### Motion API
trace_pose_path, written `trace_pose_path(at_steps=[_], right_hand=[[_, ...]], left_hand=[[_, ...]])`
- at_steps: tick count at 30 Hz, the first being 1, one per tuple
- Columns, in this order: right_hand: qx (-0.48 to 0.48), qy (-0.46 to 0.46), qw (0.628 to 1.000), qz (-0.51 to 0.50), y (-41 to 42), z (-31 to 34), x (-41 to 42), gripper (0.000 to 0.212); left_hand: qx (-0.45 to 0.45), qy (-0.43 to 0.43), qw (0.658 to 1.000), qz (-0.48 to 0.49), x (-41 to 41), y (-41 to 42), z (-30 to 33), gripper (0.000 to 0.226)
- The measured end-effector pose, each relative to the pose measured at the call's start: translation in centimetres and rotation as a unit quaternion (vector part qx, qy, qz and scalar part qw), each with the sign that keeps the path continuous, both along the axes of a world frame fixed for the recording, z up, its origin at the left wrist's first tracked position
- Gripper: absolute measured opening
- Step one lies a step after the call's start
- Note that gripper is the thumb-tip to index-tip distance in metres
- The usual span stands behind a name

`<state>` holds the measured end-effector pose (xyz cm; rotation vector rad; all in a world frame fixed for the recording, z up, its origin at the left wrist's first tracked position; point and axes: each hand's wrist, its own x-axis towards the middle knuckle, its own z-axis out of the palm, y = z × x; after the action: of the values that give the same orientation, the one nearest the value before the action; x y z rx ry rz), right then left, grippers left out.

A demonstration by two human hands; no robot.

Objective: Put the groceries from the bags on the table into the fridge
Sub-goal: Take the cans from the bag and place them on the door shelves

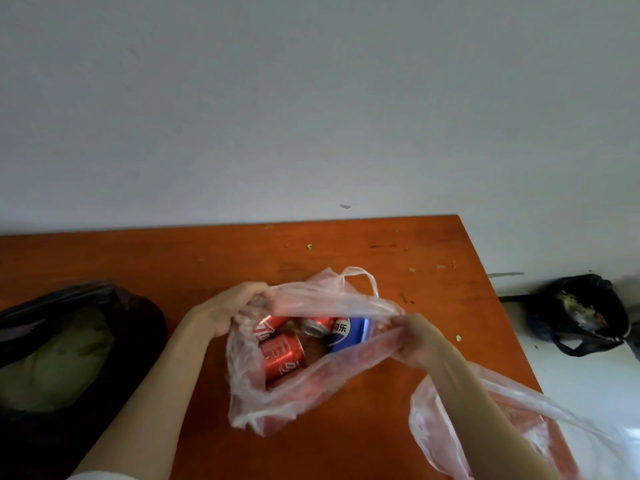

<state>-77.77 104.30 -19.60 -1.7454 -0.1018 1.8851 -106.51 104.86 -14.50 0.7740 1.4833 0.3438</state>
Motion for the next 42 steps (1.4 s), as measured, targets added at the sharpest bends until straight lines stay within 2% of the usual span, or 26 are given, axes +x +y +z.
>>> trace_pose_path(at_steps=[2, 4, 6, 7, 8, 10, 11, 12, 13, 14, 15, 16, 17, 18, 19, 21, 23, 24, 26, 28, 30, 31, 34, 36, 39, 42], right_hand=[[-0.002, -0.004, 1.000, 0.007, 0.1, -0.5, -0.7, 0.016], [0.004, -0.019, 0.999, 0.043, 0.3, -0.8, -1.7, 0.023], [0.003, -0.045, 0.996, 0.083, 0.6, -0.8, -2.6, 0.031], [0.004, -0.062, 0.994, 0.095, 0.8, -0.9, -3.0, 0.034], [0.008, -0.079, 0.992, 0.099, 0.9, -1.0, -3.3, 0.038], [0.027, -0.119, 0.989, 0.086, 1.0, -1.3, -3.5, 0.042], [0.042, -0.156, 0.984, 0.081, 1.0, -1.3, -3.5, 0.044], [0.061, -0.208, 0.972, 0.092, 0.9, -1.1, -3.5, 0.049], [0.087, -0.280, 0.947, 0.130, 0.8, -1.0, -3.4, 0.056], [0.123, -0.368, 0.902, 0.188, 0.5, -0.6, -3.4, 0.062], [0.179, -0.459, 0.838, 0.234, 0.1, -0.1, -3.4, 0.063], [0.261, -0.539, 0.759, 0.255, -0.3, 0.3, -3.5, 0.057], [0.364, -0.587, 0.675, 0.259, -0.7, 0.8, -3.7, 0.045], [0.455, -0.595, 0.608, 0.264, -1.0, 1.0, -4.0, 0.033], [0.506, -0.566, 0.577, 0.300, -1.2, 1.4, -4.4, 0.023], [0.488, -0.488, 0.584, 0.427, -1.4, 2.2, -5.2, 0.023], [0.400, -0.451, 0.588, 0.540, -1.2, 2.3, -5.5, 0.040], [0.372, -0.445, 0.592, 0.560, -1.1, 2.4, -5.6, 0.050], [0.376, -0.444, 0.598, 0.551, -1.0, 2.7, -5.5, 0.064], [0.399, -0.461, 0.573, 0.548, -1.0, 2.9, -5.4, 0.070], [0.402, -0.477, 0.556, 0.549, -1.5, 2.8, -5.7, 0.067], [0.395, -0.481, 0.559, 0.548, -2.1, 2.6, -6.0, 0.060], [0.321, -0.485, 0.620, 0.526, -4.1, 1.8, -7.0, 0.038], [0.257, -0.492, 0.655, 0.512, -4.8, 1.2, -7.6, 0.044], [0.194, -0.481, 0.721, 0.459, -4.9, 0.1, -8.3, 0.076], [0.161, -0.458, 0.774, 0.407, -4.9, -1.4, -8.9, 0.093]], left_hand=[[-0.016, -0.050, 0.991, 0.122, -0.5, -0.1, -1.2, 0.037], [-0.021, -0.133, 0.958, 0.254, -1.1, -0.3, -2.6, 0.029], [-0.031, -0.243, 0.920, 0.307, -1.5, -0.3, -3.2, 0.029], [-0.031, -0.251, 0.914, 0.317, -1.6, -0.1, -3.4, 0.032], [-0.022, -0.218, 0.923, 0.316, -1.6, 0.2, -3.4, 0.033], [0.051, -0.022, 0.960, 0.274, -1.3, 0.8, -2.9, 0.029], [0.120, 0.116, 0.952, 0.256, -1.2, 1.0, -2.8, 0.032], [0.197, 0.241, 0.923, 0.228, -0.9, 0.8, -2.2, 0.033], [0.280, 0.330, 0.883, 0.183, -0.5, 0.5, -1.5, 0.033], [0.351, 0.386, 0.843, 0.133, 0.1, -0.2, -0.5, 0.030], [0.404, 0.409, 0.814, 0.084, 0.8, -0.9, 0.2, 0.024], [0.436, 0.410, 0.801, 0.026, 1.7, -1.8, 0.6, 0.018], [0.444, 0.396, 0.803, -0.040, 2.7, -2.8, 0.8, 0.014], [0.425, 0.383, 0.813, -0.111, 3.8, -4.0, 0.8, 0.016], [0.390, 0.376, 0.820, -0.184, 4.9, -5.1, 0.4, 0.019], [0.299, 0.358, 0.819, -0.334, 6.5, -7.2, -0.6, 0.026], [0.220, 0.293, 0.824, -0.431, 7.1, -8.7, -1.3, 0.029], [0.186, 0.245, 0.835, -0.456, 7.1, -9.2, -1.6, 0.028], [0.142, 0.185, 0.840, -0.489, 6.7, -10.0, -1.4, 0.025], [0.111, 0.154, 0.852, -0.488, 6.5, -10.6, -0.8, 0.024], [0.091, 0.136, 0.888, -0.430, 6.6, -10.9, -0.4, 0.027], [0.109, 0.156, 0.895, -0.403, 6.5, -10.9, -0.5, 0.027], [0.275, 0.300, 0.849, -0.338, 6.2, -10.3, -1.7, 0.023], [0.326, 0.379, 0.814, -0.296, 5.8, -9.6, -2.9, 0.028], [0.305, 0.493, 0.741, -0.340, 5.6, -8.3, -4.6, 0.031], [0.255, 0.531, 0.725, -0.358, 5.5, -7.6, -5.9, 0.047]])
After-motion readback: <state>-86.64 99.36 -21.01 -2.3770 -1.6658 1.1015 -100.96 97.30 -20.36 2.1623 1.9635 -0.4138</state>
